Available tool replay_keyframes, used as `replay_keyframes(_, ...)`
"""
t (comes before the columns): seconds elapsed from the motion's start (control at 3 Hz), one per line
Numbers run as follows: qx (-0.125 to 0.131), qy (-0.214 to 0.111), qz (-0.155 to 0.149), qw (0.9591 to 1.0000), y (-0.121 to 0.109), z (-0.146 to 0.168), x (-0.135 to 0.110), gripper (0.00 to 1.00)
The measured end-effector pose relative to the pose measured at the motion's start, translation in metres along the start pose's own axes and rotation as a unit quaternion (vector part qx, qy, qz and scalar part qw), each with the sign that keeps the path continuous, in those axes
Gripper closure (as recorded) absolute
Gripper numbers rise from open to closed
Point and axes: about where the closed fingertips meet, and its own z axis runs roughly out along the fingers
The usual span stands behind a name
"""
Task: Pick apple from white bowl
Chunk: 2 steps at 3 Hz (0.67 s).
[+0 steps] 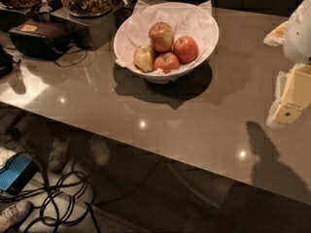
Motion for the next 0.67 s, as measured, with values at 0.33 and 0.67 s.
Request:
replay_keyframes(0.33,0.0,0.0,0.0,1.0,0.0,0.0,0.0,0.0)
replay_keyframes(0.67,-0.005,-0.008,0.013,0.9999,-0.0066,-0.0032,-0.0059,0.0)
